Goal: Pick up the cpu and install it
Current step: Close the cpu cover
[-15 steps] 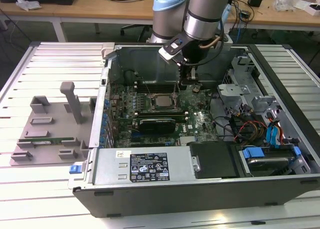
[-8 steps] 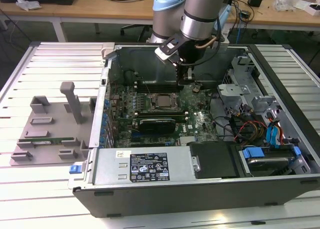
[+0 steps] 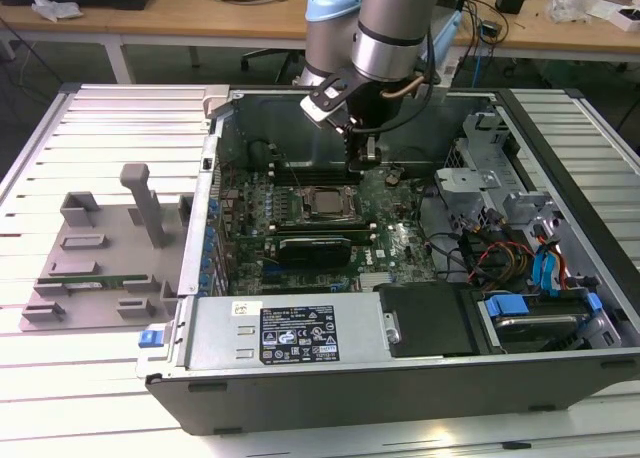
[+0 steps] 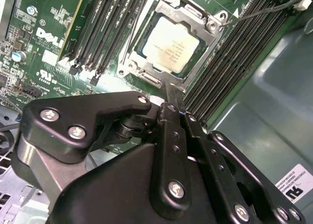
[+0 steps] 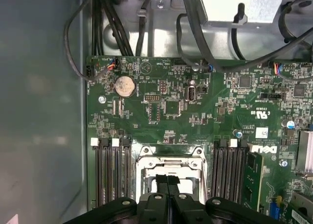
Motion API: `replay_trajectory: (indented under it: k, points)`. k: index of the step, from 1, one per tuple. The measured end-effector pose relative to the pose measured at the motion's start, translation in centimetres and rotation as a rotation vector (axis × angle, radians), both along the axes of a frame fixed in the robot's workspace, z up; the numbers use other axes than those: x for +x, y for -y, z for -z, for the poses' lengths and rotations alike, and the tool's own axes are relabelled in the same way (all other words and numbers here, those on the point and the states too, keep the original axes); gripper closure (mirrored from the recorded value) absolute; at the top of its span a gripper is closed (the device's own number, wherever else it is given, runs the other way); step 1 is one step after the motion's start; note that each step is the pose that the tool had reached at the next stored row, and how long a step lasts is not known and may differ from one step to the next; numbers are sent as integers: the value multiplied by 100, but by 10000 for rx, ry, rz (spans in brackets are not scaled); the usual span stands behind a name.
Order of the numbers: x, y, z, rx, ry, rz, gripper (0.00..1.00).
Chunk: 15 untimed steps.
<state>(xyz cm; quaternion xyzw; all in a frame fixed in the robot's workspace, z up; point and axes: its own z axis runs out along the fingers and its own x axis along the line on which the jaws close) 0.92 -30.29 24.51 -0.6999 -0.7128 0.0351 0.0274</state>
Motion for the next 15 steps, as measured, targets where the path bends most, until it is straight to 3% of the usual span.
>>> replay_trajectory:
  k: [10,15]
  points:
    - [-70,0,13,2,0,1,89]
    - [-185,0,36,1,0,1,89]
